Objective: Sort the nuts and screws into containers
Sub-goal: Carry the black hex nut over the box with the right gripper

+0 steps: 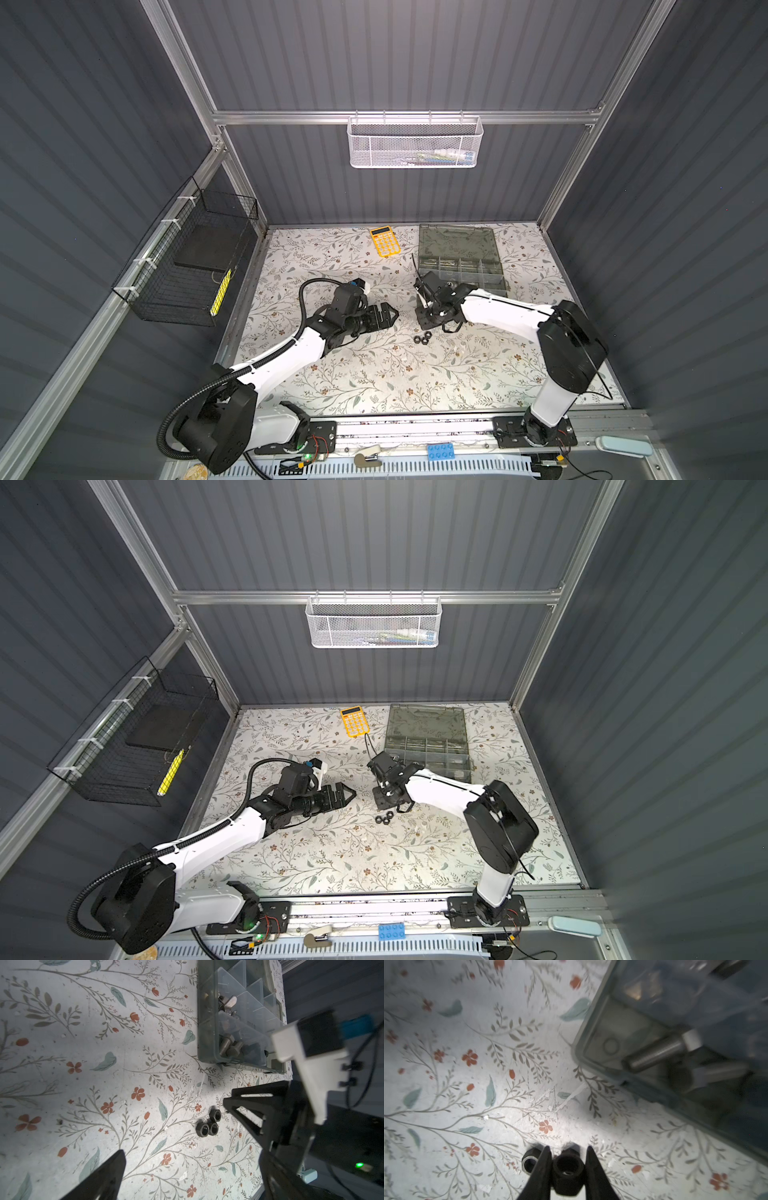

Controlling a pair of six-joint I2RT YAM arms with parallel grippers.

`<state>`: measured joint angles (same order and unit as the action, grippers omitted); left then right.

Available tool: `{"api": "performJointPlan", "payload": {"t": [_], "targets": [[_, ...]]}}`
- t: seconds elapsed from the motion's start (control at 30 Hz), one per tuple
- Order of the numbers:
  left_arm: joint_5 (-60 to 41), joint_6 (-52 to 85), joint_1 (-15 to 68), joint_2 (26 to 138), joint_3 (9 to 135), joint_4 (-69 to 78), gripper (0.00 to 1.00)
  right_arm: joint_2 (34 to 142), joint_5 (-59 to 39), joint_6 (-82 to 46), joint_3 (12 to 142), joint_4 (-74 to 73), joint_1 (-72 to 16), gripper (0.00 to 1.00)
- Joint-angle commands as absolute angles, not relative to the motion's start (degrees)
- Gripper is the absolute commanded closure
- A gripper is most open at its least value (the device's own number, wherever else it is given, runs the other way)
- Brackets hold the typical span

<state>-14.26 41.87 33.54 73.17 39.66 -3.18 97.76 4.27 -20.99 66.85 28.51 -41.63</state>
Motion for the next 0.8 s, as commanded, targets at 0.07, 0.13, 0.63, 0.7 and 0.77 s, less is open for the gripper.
{"api": "performJointPlan", "payload": {"t": [0.07, 0.13, 0.63, 0.7, 0.77], "targets": [[-15.9, 43.4, 35.0, 74.1, 42.3, -0.1, 0.0, 92.4, 4.7, -21.3, 70.0, 32.1, -34.8, 0.79], [-15.3, 43.4, 36.4, 75.3, 43.4, 0.3, 0.0, 91.8, 4.4, -21.3, 70.9, 33.0, -30.9, 0.78], [-13.8, 44.9, 42.8, 82.7, 47.6, 3.8, 0.0, 103.5, 0.6, -21.2, 77.5, 31.1, -12.6, 0.77], [-13.8, 44.8, 42.7, 82.7, 47.7, 3.5, 0.0, 105.5, 0.5, -21.1, 78.8, 30.9, -12.1, 0.75], [-13.7, 44.8, 42.9, 82.7, 47.7, 3.3, 0.0, 107.5, 0.5, -21.0, 80.4, 31.6, -11.7, 0.72]]}}
